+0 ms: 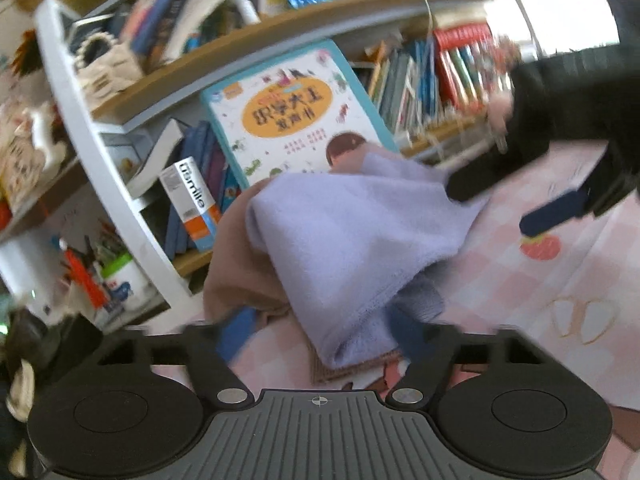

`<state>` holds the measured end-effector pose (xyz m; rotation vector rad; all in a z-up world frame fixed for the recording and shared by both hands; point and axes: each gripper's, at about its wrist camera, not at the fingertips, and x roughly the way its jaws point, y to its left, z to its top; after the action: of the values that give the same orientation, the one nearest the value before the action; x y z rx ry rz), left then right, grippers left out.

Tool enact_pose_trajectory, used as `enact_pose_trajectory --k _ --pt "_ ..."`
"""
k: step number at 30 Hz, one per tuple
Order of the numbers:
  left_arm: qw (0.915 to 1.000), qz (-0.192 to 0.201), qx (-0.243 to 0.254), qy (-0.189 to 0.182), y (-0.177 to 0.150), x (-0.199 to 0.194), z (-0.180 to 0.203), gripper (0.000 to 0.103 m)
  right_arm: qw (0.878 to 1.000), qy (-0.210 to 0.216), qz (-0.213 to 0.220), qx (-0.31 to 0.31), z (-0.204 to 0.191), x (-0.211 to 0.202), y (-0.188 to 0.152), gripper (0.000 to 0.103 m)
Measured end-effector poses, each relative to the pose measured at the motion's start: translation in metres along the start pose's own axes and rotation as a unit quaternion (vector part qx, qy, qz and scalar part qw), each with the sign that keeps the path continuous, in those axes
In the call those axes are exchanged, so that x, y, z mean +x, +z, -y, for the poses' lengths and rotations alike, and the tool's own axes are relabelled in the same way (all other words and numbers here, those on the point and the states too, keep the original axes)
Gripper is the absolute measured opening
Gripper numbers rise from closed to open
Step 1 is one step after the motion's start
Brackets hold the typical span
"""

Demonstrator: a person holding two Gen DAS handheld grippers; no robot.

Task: Fold clothes
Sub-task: 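Grasp the lavender towel with the left tool while the right tool grasps it too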

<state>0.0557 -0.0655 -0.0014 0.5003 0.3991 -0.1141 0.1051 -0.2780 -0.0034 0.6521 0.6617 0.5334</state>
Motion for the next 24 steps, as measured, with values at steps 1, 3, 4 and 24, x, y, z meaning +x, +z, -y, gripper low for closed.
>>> enact_pose_trajectory --k 1,3,4,24 --pt "1.0000 -0.006 0.006 -0.001 0.000 0.007 0.002 0.051 1.000 0.004 0.000 0.012 0.002 0.003 0.002 0.098" --pt "0.9998 -0.015 0.014 0.000 0.001 0.021 0.004 0.043 0.999 0.011 -0.001 0.036 0.007 0.008 0.006 0.098" --pt "0.9999 -0.011 0.000 -0.005 0.003 0.020 0.000 0.038 0.999 0.014 0.001 0.050 0.010 0.011 0.008 0.098" --pt "0.9865 0.098 -0.095 -0.091 -0.012 -0.143 -0.037 0.010 0.969 0.089 0.044 0.225 0.056 -0.019 0.005 0.013"
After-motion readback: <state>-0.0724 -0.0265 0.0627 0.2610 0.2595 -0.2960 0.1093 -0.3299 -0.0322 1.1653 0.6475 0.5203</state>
